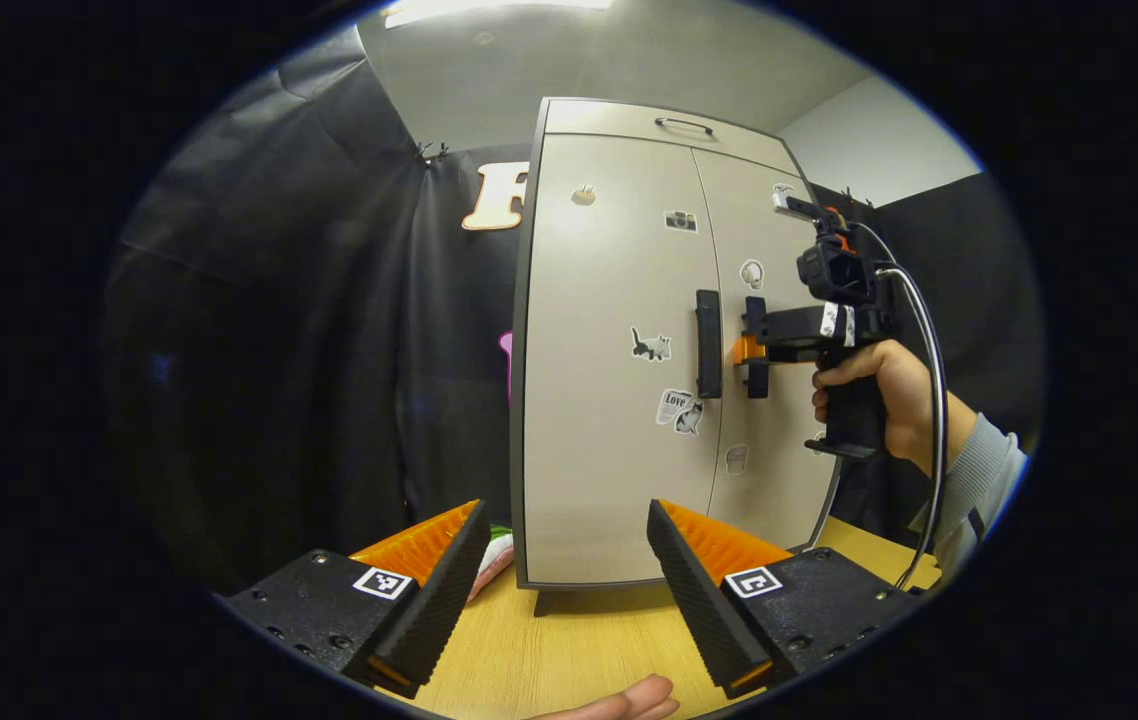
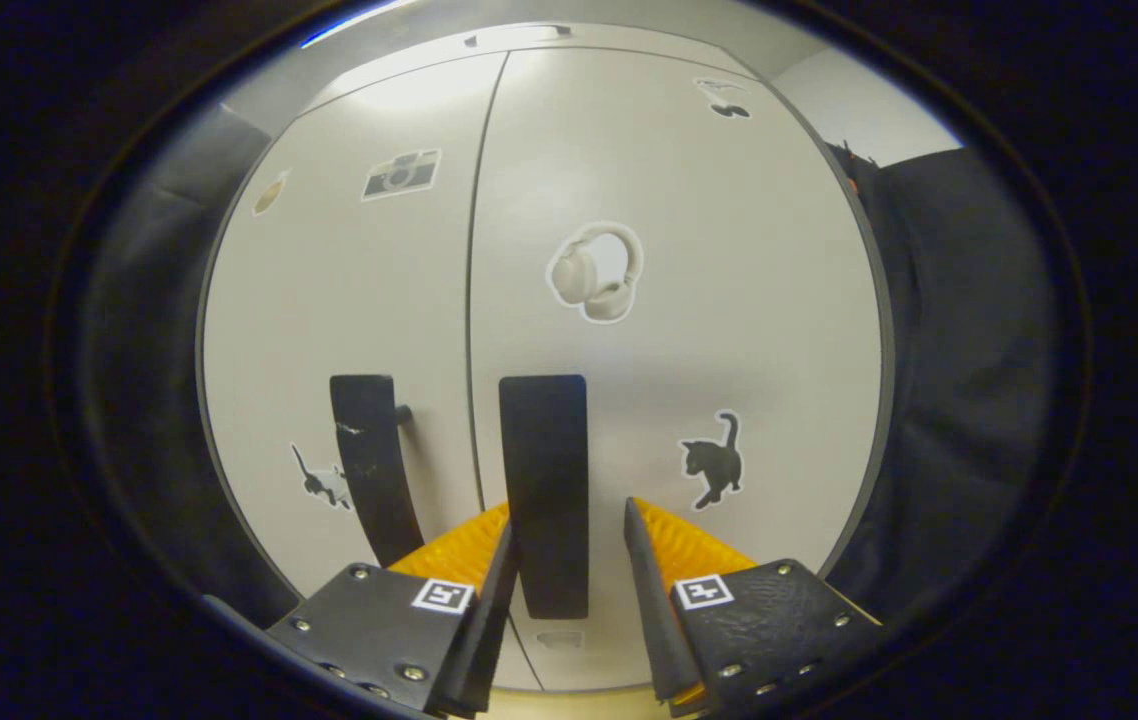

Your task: Open the right door of the double-door shoe cabinet with the right hand, and open the left door with the left hand.

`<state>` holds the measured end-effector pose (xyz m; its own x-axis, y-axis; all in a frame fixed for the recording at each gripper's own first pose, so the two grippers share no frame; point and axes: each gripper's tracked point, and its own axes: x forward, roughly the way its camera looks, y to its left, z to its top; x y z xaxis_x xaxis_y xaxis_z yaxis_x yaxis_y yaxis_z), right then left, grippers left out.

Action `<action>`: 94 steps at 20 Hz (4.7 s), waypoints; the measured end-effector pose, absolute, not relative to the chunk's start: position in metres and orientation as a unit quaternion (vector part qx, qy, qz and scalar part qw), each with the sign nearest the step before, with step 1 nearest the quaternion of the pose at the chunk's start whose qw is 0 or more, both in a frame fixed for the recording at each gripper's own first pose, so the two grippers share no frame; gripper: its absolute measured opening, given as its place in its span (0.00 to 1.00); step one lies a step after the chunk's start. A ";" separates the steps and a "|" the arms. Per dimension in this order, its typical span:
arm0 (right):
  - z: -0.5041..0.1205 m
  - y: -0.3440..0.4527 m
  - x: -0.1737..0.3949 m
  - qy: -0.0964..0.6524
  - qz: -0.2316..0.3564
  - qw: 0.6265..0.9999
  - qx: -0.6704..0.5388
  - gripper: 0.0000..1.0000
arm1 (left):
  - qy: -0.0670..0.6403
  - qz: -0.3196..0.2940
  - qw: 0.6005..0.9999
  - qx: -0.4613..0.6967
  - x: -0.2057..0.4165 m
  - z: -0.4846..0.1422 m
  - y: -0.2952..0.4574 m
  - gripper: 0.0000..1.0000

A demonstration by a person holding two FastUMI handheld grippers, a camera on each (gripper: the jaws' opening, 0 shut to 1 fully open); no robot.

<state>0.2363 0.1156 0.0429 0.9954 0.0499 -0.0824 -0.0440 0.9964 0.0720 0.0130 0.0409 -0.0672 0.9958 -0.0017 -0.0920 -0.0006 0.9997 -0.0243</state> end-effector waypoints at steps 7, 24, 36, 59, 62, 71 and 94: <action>0.042 0.122 0.231 0.045 0.056 0.997 0.035 0.24 | 0.057 0.010 0.998 -0.011 0.009 -0.071 0.045 0.98; 0.052 0.095 0.172 0.036 0.135 0.989 0.038 0.14 | 0.041 0.015 0.999 -0.013 -0.024 -0.050 0.014 0.98; 0.061 0.055 0.148 0.017 0.134 0.990 0.040 0.14 | 0.041 0.005 0.999 -0.028 -0.025 -0.058 0.009 0.98; 0.062 -0.068 0.155 -0.009 0.061 0.997 0.050 0.06 | 0.059 -0.033 0.998 -0.020 -0.015 -0.076 -0.030 0.98; 0.060 -0.071 0.151 -0.006 0.065 0.997 0.050 0.04 | 0.052 -0.035 0.998 -0.013 -0.012 -0.070 -0.033 0.98; 0.053 -0.101 0.108 -0.024 -0.021 0.998 0.055 0.70 | 0.028 -0.046 0.999 -0.003 0.038 -0.036 -0.053 0.98; -0.015 -0.065 -0.038 -0.061 0.037 0.992 0.102 0.98 | 0.029 -0.019 0.999 0.032 0.238 0.031 -0.123 0.82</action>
